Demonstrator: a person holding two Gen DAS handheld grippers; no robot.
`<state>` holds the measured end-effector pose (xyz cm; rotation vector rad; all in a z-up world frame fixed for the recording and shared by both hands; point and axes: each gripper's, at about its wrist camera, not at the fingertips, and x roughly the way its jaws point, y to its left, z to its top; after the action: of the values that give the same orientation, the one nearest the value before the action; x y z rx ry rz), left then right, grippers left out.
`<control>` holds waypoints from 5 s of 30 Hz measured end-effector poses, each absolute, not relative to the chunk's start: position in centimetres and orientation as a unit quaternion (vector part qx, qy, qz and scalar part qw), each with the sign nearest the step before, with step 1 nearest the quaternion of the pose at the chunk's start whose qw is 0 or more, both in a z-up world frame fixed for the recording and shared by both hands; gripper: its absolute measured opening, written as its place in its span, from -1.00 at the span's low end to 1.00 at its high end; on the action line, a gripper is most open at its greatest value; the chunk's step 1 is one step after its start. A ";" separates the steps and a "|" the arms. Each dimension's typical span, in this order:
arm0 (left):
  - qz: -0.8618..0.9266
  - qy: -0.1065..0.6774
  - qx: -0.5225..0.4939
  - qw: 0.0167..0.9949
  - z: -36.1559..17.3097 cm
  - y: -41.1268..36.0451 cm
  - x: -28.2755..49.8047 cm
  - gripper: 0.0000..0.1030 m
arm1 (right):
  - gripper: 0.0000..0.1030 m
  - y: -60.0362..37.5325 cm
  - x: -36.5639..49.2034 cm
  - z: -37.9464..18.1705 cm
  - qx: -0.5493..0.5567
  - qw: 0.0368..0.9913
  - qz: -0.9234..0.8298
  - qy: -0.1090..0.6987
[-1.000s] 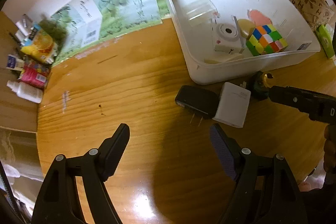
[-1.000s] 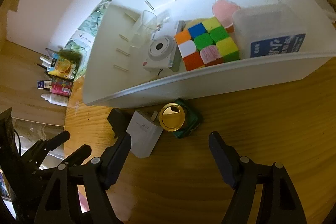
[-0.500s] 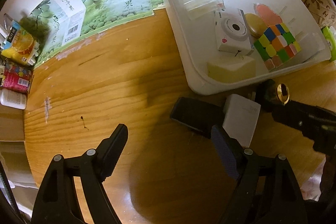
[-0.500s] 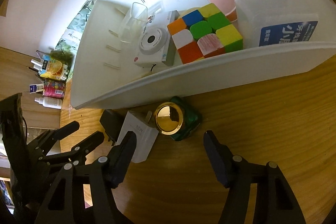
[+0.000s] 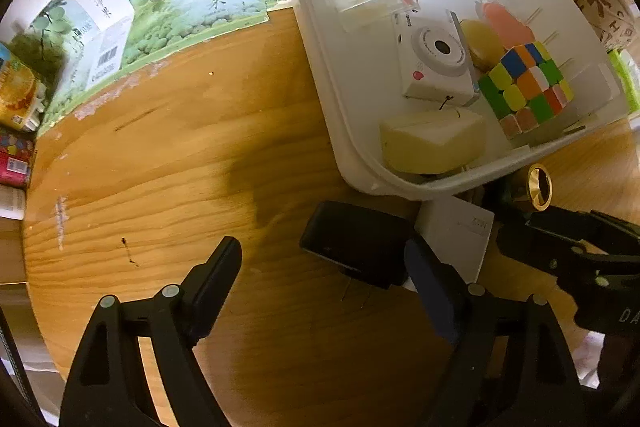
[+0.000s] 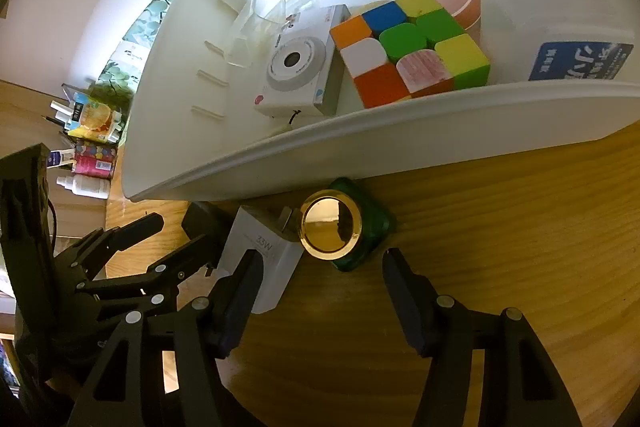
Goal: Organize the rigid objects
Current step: 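Move the right gripper to the gold-lidded green jar while the left approaches the black adapter, then close the right gripper on the green jar while the left closes on the black adapter, then lift the green jar and black adapter over the white bin with both grippers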
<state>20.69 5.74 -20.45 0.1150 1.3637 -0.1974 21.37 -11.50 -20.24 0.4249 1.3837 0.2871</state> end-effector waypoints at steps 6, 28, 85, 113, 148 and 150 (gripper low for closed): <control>-0.103 0.636 0.031 0.764 -21.2 6.3 21.3 0.72 | 0.15 -10.9 21.5 -20.6 0.188 0.737 0.129 0.636; -0.086 0.639 0.026 0.764 -24.7 6.2 25.0 0.72 | -0.30 -11.1 21.8 -20.9 0.193 0.733 0.135 0.639; -0.082 0.643 -0.037 0.760 -20.7 9.7 18.9 0.32 | 0.03 -13.8 20.0 -19.7 0.270 0.757 0.108 0.586; -0.129 0.663 0.125 0.727 -24.5 4.2 16.8 0.46 | -0.01 -10.0 22.0 -21.0 0.222 0.791 0.062 0.567; -0.128 0.629 0.070 0.764 -20.3 5.8 16.8 0.14 | -0.11 -14.8 18.3 -19.2 0.258 0.792 0.040 0.552; -0.123 0.626 0.060 0.768 -19.7 6.4 16.3 0.14 | -0.11 -15.0 18.0 -18.8 0.253 0.795 0.042 0.549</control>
<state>16.28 6.41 -19.74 0.1309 1.3585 -0.2661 17.95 -14.98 -18.84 0.5445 1.1801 0.0912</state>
